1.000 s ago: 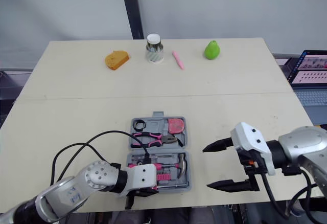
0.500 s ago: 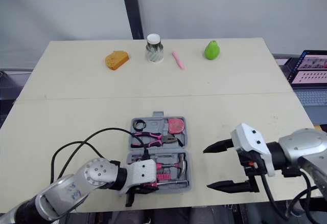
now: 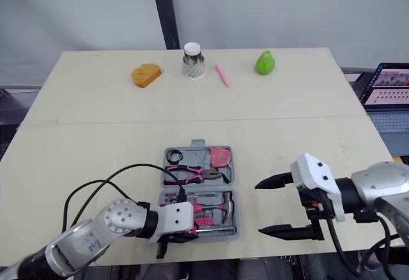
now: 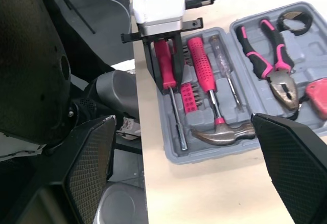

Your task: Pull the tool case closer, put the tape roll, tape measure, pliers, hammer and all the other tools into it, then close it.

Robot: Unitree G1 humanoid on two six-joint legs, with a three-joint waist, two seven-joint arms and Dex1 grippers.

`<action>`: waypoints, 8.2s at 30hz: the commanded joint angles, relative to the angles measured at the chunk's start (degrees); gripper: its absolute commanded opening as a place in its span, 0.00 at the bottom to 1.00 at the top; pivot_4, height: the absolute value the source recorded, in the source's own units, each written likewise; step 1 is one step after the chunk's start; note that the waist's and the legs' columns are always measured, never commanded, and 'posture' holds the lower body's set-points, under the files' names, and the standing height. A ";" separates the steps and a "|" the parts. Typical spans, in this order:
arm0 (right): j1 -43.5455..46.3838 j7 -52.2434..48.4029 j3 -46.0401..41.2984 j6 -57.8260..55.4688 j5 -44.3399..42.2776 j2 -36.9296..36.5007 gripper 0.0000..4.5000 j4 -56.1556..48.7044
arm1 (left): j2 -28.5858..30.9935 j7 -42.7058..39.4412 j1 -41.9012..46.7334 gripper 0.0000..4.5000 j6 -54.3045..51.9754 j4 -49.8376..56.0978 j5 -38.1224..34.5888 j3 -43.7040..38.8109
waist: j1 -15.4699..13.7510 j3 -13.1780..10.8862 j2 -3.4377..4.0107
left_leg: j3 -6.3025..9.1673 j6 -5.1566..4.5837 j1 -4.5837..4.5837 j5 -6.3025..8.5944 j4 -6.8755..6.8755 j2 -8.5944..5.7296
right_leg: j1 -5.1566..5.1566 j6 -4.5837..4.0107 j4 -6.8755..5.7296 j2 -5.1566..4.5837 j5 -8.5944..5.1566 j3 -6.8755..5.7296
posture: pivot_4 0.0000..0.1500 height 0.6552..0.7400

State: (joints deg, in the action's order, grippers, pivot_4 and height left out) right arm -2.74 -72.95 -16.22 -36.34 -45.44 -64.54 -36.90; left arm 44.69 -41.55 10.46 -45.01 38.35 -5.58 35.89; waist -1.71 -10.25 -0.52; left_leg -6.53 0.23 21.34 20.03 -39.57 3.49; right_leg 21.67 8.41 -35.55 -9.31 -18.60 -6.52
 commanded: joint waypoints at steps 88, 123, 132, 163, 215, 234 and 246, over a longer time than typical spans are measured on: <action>0.90 5.02 -1.14 -0.64 -2.41 2.15 1.00 -2.02 | -0.97 -14.21 -15.61 0.01 13.54 -1.41 -16.93 -24.66 | 0.24 0.03 -0.02 | -0.04 -0.06 -0.06 0.21 -0.23 0.03 | -0.07 0.01 0.04 0.00 0.00 0.06 | 1.00 1.00; -0.73 5.97 -2.21 -1.28 -3.18 2.09 1.00 -3.16 | 3.39 -8.33 -25.97 0.01 21.11 -1.32 -5.04 -18.09 | 0.30 0.03 -0.02 | -0.09 -0.10 -0.06 0.31 -0.20 0.07 | -0.05 0.00 0.20 0.00 0.00 0.08 | 1.00 1.00; -0.94 6.01 -2.32 -1.34 -3.20 2.13 1.00 -3.16 | -1.64 -9.52 -28.72 0.01 30.48 -8.92 -8.10 -21.51 | 0.26 0.05 0.02 | -0.12 -0.14 -0.07 0.36 -0.23 0.10 | -0.05 -0.01 0.22 -0.02 -0.01 0.10 | 1.00 1.00; 0.22 6.66 -1.05 -0.55 -2.20 2.61 1.00 -2.44 | -6.32 -14.55 -17.08 0.01 27.37 -17.25 -14.06 -25.38 | 0.31 0.08 0.07 | -0.18 -0.14 -0.07 0.40 -0.29 0.10 | -0.03 0.01 0.03 -0.02 0.01 0.08 | 1.00 1.00; -0.05 7.82 -2.28 -1.02 -2.56 2.08 1.00 -3.13 | -2.38 -12.59 -16.60 0.01 32.94 -23.25 2.10 -14.38 | 0.29 0.14 0.13 | -0.19 -0.14 -0.09 0.41 -0.28 0.10 | -0.04 0.01 0.18 -0.01 0.01 0.09 | 1.00 1.00; -0.47 9.74 -0.73 -0.12 -1.94 4.14 1.00 -2.55 | -6.06 -14.78 -17.08 0.01 43.95 -35.59 -6.00 -17.09 | 0.36 1.47 1.27 | -0.20 -0.19 -0.26 0.44 -0.19 0.10 | -0.18 0.01 0.33 -0.02 0.01 0.09 | 1.00 1.00; 0.83 16.80 4.86 7.59 9.16 17.81 1.00 15.56 | 3.66 -8.82 -10.74 0.01 19.13 -20.85 -25.86 -44.89 | 0.38 0.71 0.21 | -0.17 -0.14 -0.07 0.42 -0.18 0.11 | -0.09 0.04 0.10 0.02 0.02 0.07 | 1.00 1.00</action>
State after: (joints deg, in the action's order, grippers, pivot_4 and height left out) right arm -2.45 -57.67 -11.23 -30.86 -37.67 -47.60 -23.19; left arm 47.96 -51.31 0.47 -24.74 17.44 -31.18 -6.66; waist -1.33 -9.53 -0.31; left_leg -6.77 0.09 21.25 20.46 -39.74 3.60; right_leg 21.58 8.46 -35.44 -9.29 -18.57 -6.44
